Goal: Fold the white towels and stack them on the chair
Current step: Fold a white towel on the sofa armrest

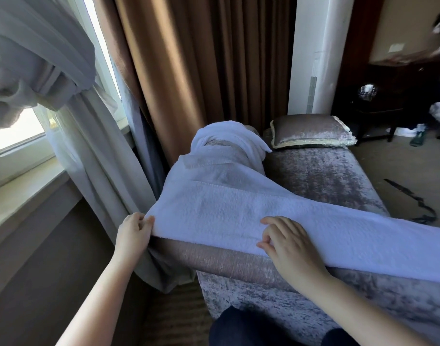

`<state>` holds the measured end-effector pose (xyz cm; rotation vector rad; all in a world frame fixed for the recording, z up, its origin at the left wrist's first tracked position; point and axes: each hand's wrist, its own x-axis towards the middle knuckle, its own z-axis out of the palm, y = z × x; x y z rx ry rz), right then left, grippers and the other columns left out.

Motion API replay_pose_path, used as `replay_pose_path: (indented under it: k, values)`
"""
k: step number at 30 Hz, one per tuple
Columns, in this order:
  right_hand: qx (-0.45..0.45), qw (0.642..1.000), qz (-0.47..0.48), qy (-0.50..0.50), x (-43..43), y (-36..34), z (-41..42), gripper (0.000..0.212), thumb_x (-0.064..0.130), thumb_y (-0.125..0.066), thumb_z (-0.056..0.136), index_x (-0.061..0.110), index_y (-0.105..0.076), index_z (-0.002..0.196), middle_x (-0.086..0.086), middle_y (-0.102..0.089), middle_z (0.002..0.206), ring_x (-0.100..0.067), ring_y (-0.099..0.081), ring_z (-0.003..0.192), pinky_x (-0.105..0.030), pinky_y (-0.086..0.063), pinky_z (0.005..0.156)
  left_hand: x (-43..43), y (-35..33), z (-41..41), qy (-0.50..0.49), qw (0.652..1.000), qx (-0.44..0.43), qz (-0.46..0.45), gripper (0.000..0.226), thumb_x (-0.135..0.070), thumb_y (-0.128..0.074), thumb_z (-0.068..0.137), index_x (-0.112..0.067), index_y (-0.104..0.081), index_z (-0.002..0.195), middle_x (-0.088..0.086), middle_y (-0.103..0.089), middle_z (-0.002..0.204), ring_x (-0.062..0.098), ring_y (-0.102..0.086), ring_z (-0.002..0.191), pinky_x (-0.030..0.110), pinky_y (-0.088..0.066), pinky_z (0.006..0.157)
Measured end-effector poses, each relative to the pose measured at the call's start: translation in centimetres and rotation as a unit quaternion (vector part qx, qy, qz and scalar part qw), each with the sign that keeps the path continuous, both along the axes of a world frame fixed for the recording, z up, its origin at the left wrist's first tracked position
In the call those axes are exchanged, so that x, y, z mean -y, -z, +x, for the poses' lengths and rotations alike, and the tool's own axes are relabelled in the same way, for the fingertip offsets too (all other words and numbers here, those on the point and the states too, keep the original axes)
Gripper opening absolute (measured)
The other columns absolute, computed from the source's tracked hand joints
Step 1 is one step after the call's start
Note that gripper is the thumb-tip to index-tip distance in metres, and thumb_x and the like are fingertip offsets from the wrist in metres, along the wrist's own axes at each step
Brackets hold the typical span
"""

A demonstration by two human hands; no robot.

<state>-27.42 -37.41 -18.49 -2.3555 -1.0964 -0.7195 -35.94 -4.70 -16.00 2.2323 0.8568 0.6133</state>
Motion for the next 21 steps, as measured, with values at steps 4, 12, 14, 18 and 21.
replay_pose_path:
  k: [4, 12, 14, 18, 21]
  values:
    - [0.0, 0.999, 0.039, 0.007, 1.2, -1.4, 1.4, 0.024, 0.036, -0.044, 0.09, 0.019, -0.06, 0.086, 0.003, -0.064, 0.112, -0.011, -0.05, 0.106, -0.023, -0.033, 0.089, 1.7, -2.3, 1.2, -0.006, 0.988, 0.05, 0.147, 0.034, -0.015, -0.061, 0.091, -0.009, -0.053, 0.123, 0.009, -0.053, 0.128, 0.034, -0.043, 0.12, 0.047, -0.039, 0.096]
    - [-0.076, 0.995, 0.006, 0.068, -1.1, -6.0, 11.3, 0.013, 0.009, -0.054, 0.092, 0.016, -0.062, 0.1, 0.003, -0.061, 0.105, -0.024, -0.052, 0.102, -0.033, -0.036, 0.083, 4.9, -5.8, 11.7, 0.135, 0.942, 0.044, 0.304, 0.038, -0.012, -0.065, 0.088, -0.01, -0.058, 0.125, 0.011, -0.056, 0.127, 0.036, -0.054, 0.107, 0.045, -0.045, 0.082]
    - [-0.113, 0.987, -0.046, 0.1, -2.5, -6.7, 13.8, 0.021, 0.013, -0.053, 0.095, 0.018, -0.058, 0.114, 0.003, -0.057, 0.116, -0.023, -0.047, 0.112, -0.035, -0.035, 0.089, 4.8, -6.1, 14.2, 0.132, 0.931, 0.002, 0.339, 0.043, -0.018, -0.063, 0.089, -0.015, -0.054, 0.131, 0.007, -0.052, 0.131, 0.032, -0.051, 0.112, 0.041, -0.043, 0.086]
    - [-0.176, 0.952, -0.197, 0.154, -4.7, -6.3, 17.3, 0.021, 0.025, -0.05, 0.097, 0.019, -0.054, 0.117, -0.001, -0.055, 0.121, -0.023, -0.04, 0.121, -0.036, -0.033, 0.097, 3.8, -7.0, 17.1, 0.122, 0.9, -0.101, 0.407, 0.031, -0.034, -0.053, 0.097, -0.027, -0.059, 0.127, -0.004, -0.054, 0.124, 0.023, -0.05, 0.108, 0.03, -0.033, 0.082]
    - [-0.185, 0.944, -0.205, 0.181, -4.9, -5.0, 17.8, 0.016, 0.029, -0.049, 0.097, 0.023, -0.063, 0.101, 0.0, -0.059, 0.104, -0.022, -0.041, 0.119, -0.034, -0.032, 0.1, 3.0, -7.5, 17.6, 0.138, 0.885, -0.081, 0.438, 0.025, -0.026, -0.053, 0.097, -0.025, -0.067, 0.118, -0.004, -0.063, 0.113, 0.022, -0.055, 0.099, 0.028, -0.03, 0.073]
